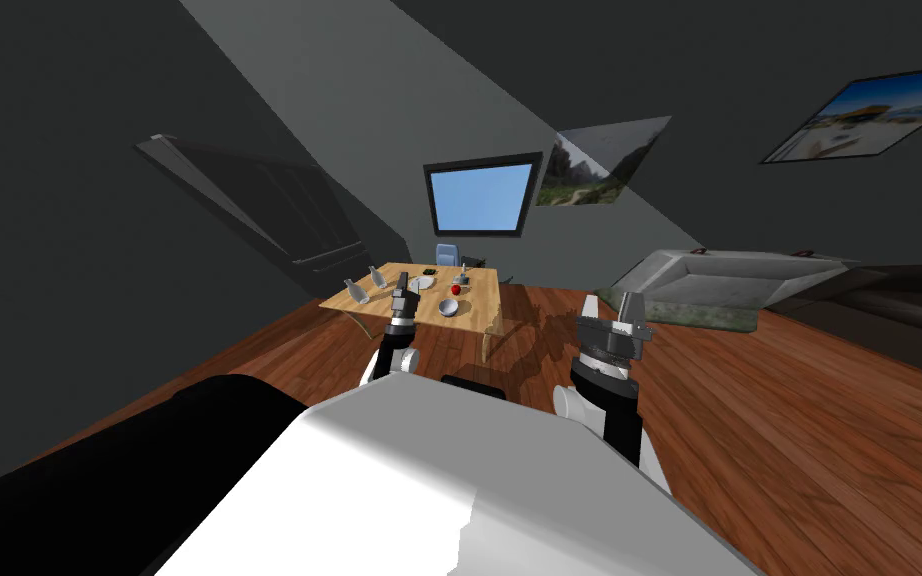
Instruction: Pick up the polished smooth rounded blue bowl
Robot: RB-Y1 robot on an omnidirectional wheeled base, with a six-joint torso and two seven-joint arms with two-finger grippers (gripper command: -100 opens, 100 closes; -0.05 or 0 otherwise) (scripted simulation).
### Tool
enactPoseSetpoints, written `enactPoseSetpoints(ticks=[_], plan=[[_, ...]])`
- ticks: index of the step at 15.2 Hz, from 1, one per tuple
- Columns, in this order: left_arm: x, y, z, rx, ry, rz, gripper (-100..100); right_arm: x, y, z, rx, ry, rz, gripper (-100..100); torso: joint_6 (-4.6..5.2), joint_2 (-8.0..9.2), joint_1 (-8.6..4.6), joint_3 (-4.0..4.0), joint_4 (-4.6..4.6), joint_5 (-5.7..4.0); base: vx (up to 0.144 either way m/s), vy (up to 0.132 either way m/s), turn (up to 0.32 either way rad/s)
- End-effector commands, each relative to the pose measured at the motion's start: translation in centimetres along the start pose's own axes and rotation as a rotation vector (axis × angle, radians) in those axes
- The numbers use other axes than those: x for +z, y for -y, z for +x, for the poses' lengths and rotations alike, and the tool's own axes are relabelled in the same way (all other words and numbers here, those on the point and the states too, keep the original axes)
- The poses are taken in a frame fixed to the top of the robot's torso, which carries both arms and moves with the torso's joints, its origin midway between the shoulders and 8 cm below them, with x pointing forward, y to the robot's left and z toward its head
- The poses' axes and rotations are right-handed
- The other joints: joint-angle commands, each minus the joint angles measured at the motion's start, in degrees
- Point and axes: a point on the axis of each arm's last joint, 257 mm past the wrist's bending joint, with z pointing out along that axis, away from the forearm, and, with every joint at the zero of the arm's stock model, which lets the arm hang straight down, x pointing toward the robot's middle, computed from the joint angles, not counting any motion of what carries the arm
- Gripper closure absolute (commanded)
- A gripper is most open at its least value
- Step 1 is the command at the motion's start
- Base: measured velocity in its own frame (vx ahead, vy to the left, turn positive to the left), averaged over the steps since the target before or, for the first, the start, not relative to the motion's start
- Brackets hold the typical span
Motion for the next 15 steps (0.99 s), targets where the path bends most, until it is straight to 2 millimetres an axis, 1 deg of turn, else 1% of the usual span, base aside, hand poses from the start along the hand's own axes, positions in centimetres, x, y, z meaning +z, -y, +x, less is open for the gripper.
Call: enactPoseSetpoints(ticks=[1, 3, 4, 6, 7, 8, 9, 10, 11, 12, 13, 14, 15], plan=[[0.0, -0.5, 0.2, 0.011, -0.028, -0.016, -100, 0.0, 0.0, 0.0, 0.000, 0.000, 0.000, 0, 0.00, 0.00, 0.00, 0.00, 0.00, 0.00, 0.003, 0.001, -0.027], [0.1, -1.7, 0.5, 0.023, -0.065, -0.053, -100, 0.0, 0.0, 0.0, 0.000, 0.000, 0.000, 0, 0.01, -0.02, 0.03, -0.01, -0.01, 0.01, 0.011, 0.007, -0.073], [0.1, -1.7, 0.5, 0.023, -0.065, -0.053, -100, 0.0, 0.0, 0.0, 0.000, 0.000, 0.000, 0, 0.02, -0.04, 0.05, -0.03, -0.01, 0.01, 0.013, 0.012, -0.063], [0.1, -3.4, 0.6, 0.030, -0.093, -0.103, -100, 0.0, 0.0, 0.0, 0.000, 0.000, 0.000, 0, 0.01, -0.06, 0.08, -0.03, -0.01, 0.02, 0.012, 0.012, -0.075], [0.1, -3.6, 0.6, 0.030, -0.093, -0.109, -100, 0.0, 0.0, 0.0, 0.000, 0.000, 0.000, 0, 0.02, -0.06, 0.08, -0.03, -0.01, 0.02, 0.008, 0.013, -0.068], [0.2, -4.6, 0.5, 0.031, -0.104, -0.138, -100, 0.0, 0.0, 0.0, 0.000, 0.000, 0.000, 0, 0.01, -0.06, 0.08, -0.03, -0.01, 0.02, 0.009, 0.013, -0.080], [0.1, -4.7, 0.5, 0.032, -0.104, -0.144, -100, 0.0, 0.0, 0.0, 0.000, 0.000, 0.000, 0, 0.02, -0.06, 0.08, -0.04, -0.01, 0.02, 0.008, 0.011, -0.066], [0.2, -5.8, 0.4, 0.032, -0.112, -0.178, -100, 0.0, 0.0, 0.0, 0.000, 0.000, 0.000, 0, 0.01, -0.05, 0.07, -0.03, -0.01, 0.02, 0.008, 0.010, -0.077], [0.2, -6.0, 0.4, 0.032, -0.112, -0.184, -100, 0.0, 0.0, 0.0, 0.000, 0.000, 0.000, 0, 0.01, -0.05, 0.07, -0.03, -0.01, 0.01, 0.008, 0.010, -0.063], [0.2, -7.1, 0.3, 0.031, -0.118, -0.216, -100, 0.0, 0.0, 0.0, 0.000, 0.000, 0.000, 0, 0.01, -0.05, 0.06, -0.03, -0.01, 0.01, 0.008, 0.010, -0.089], [0.1, -7.4, 0.3, 0.032, -0.118, -0.227, -100, 0.0, 0.0, 0.0, 0.000, 0.000, 0.000, 0, 0.02, -0.06, 0.06, -0.03, -0.01, 0.01, 0.008, 0.013, -0.075], [0.1, -8.6, 0.1, 0.030, -0.122, -0.263, -100, 0.0, 0.0, 0.0, 0.000, 0.000, 0.000, 0, 0.01, -0.06, 0.06, -0.03, -0.01, 0.01, 0.010, 0.012, -0.105], [0.1, -8.9, 0.1, 0.031, -0.122, -0.275, -100, 0.0, 0.0, 0.0, 0.000, 0.000, 0.000, 0, 0.02, -0.06, 0.06, -0.04, -0.02, 0.02, 0.009, 0.012, -0.086]])
